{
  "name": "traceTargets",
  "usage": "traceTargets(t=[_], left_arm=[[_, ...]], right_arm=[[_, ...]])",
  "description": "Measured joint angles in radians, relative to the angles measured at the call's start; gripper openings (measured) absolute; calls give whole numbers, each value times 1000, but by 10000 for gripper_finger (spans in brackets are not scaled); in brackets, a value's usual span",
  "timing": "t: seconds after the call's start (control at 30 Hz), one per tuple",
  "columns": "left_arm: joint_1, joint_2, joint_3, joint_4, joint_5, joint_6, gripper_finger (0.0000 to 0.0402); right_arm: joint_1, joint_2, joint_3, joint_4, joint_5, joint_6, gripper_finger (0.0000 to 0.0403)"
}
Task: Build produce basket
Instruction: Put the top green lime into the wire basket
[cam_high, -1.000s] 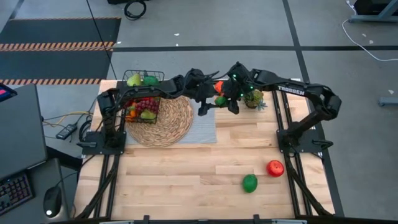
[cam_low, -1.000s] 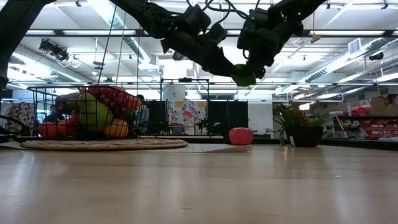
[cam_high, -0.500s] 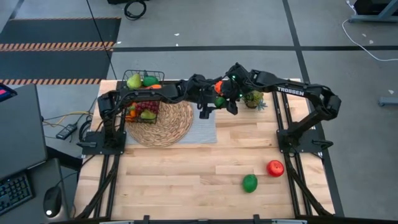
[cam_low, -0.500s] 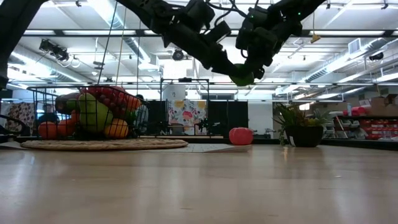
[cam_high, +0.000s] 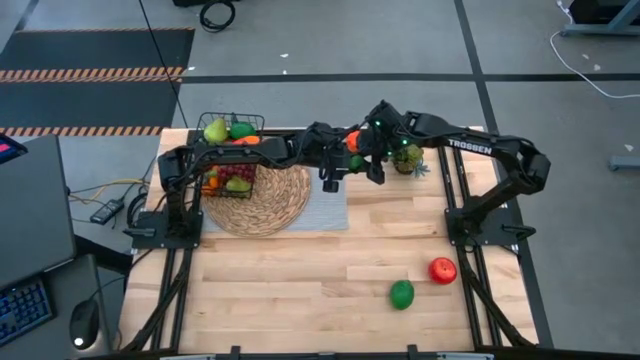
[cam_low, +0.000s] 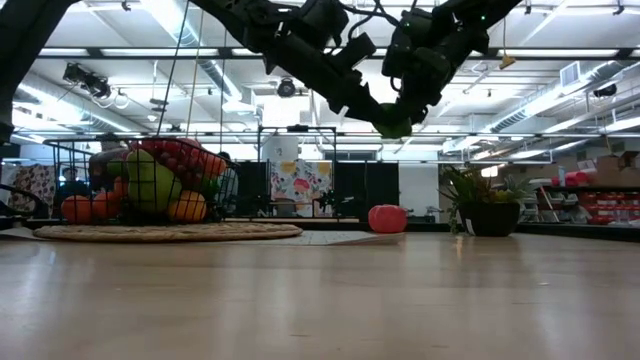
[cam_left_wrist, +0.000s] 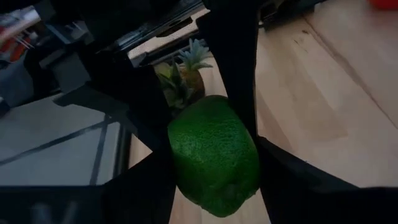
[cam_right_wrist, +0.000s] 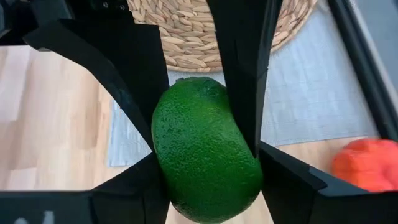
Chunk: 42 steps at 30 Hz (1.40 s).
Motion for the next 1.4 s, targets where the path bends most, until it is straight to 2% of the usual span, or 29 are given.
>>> traceTargets(t=[0.23,0.33,0.47,0.67,0.87,1.0,1.1,1.2,1.3,1.4], left_arm=[[22,0,3,-4,-10,8,192],[33,1,-7,-86,-37,36,193],[49,2,-4,-101,-68,66,195],[72,3,-5,-117,-65,32,190],[70,2,-4,-106,-61,28,194],[69,2,-4,-113,-63,26,190],[73,-2,-4,-137,-148,45,188],[72,-23,-4,-187,-290,84,193],[75,-63,-4,-250,-412,76,194],[99,-116,-4,-341,-459,9,190]], right_arm=[[-7,-37,2,-23,78,-35,233],[-10,-57,-2,-92,139,-42,240],[-12,-75,-1,-99,210,-42,248],[-24,-111,0,-81,222,-28,250],[-26,-115,0,-69,167,-16,250],[-30,-114,-1,-81,202,-15,249],[-39,-114,-1,-100,259,-15,249],[-54,-114,-9,-77,281,1,249],[-71,-114,-28,-15,233,20,248],[-85,-114,-61,51,180,20,248]])
